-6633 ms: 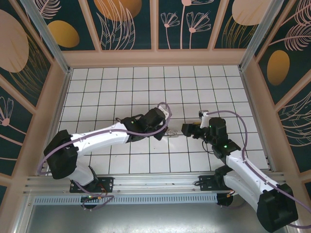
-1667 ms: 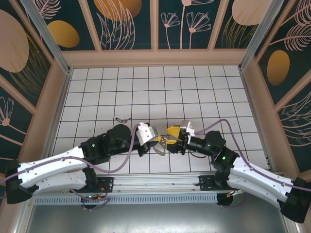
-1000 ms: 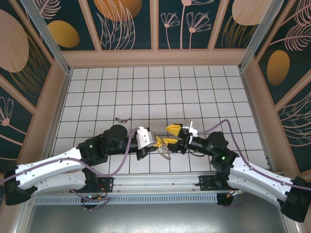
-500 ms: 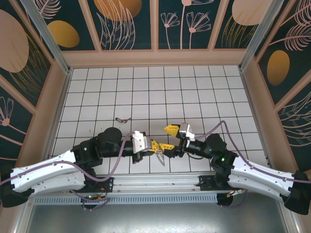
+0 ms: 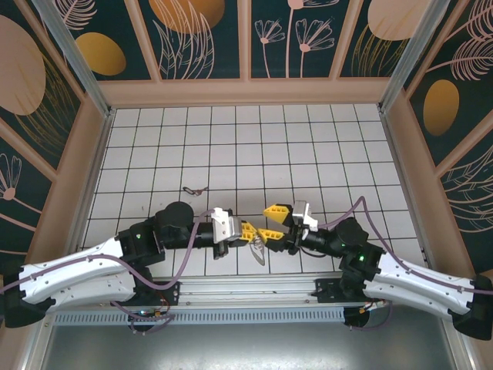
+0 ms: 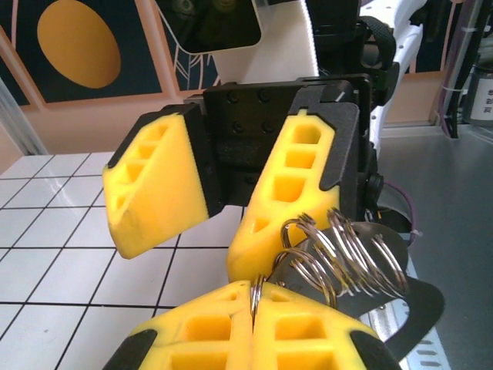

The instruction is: Put the keys on the keyring

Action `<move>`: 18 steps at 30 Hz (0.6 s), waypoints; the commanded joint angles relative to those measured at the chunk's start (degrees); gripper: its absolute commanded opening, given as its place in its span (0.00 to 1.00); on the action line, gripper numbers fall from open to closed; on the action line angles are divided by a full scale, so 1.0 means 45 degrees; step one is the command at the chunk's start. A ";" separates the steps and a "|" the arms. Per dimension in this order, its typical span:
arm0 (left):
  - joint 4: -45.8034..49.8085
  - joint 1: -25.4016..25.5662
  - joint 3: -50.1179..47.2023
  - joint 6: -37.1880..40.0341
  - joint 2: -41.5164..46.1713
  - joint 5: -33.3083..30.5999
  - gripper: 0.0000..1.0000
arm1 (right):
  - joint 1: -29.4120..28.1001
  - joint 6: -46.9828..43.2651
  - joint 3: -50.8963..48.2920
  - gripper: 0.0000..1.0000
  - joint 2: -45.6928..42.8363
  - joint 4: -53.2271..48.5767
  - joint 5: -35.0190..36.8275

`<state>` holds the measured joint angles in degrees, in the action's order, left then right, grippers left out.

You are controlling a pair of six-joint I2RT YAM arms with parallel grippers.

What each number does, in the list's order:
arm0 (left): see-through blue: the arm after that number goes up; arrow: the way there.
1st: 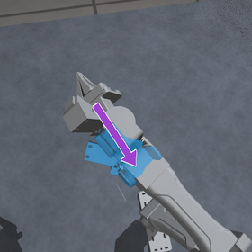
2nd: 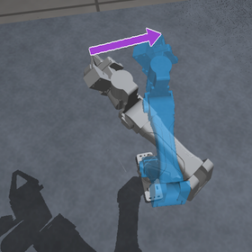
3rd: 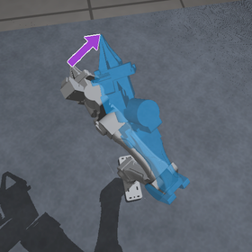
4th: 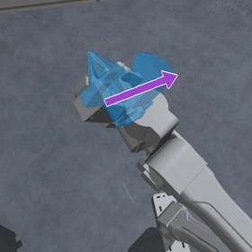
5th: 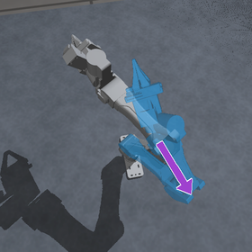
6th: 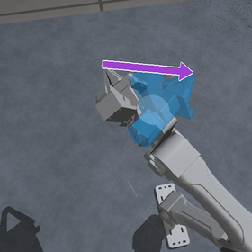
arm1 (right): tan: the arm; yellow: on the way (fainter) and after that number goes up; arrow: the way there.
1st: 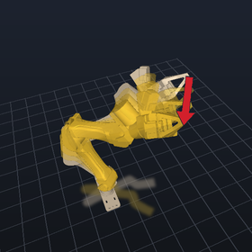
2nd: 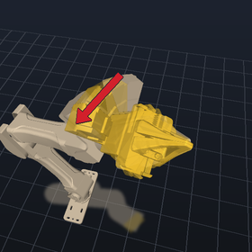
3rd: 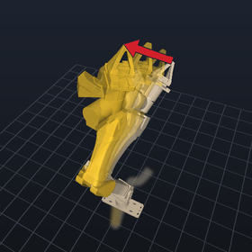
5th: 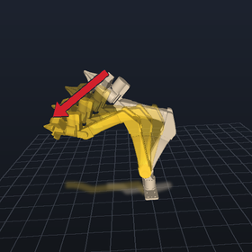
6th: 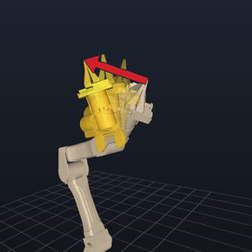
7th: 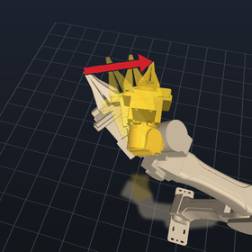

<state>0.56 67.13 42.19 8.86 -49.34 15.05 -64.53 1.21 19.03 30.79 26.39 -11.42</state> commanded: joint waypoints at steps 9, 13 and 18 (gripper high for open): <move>-0.1862 -0.0233 -0.0334 0.0783 -0.0993 -0.2886 0.00 | -0.0486 -0.0735 0.0616 0.55 0.0240 -0.0279 -0.1920; -0.1891 -0.0228 -0.0195 0.0854 -0.1300 -0.2827 0.00 | -0.0485 -0.0875 0.0471 0.67 -0.0321 -0.0699 -0.1655; -0.2055 -0.0253 -0.0140 0.0851 -0.1206 -0.2109 0.00 | -0.0484 -0.1008 0.0341 0.68 -0.0964 -0.1043 -0.1415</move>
<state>-1.39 67.18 41.12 11.97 -52.73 11.68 -63.86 -3.01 19.09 27.83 18.70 -6.37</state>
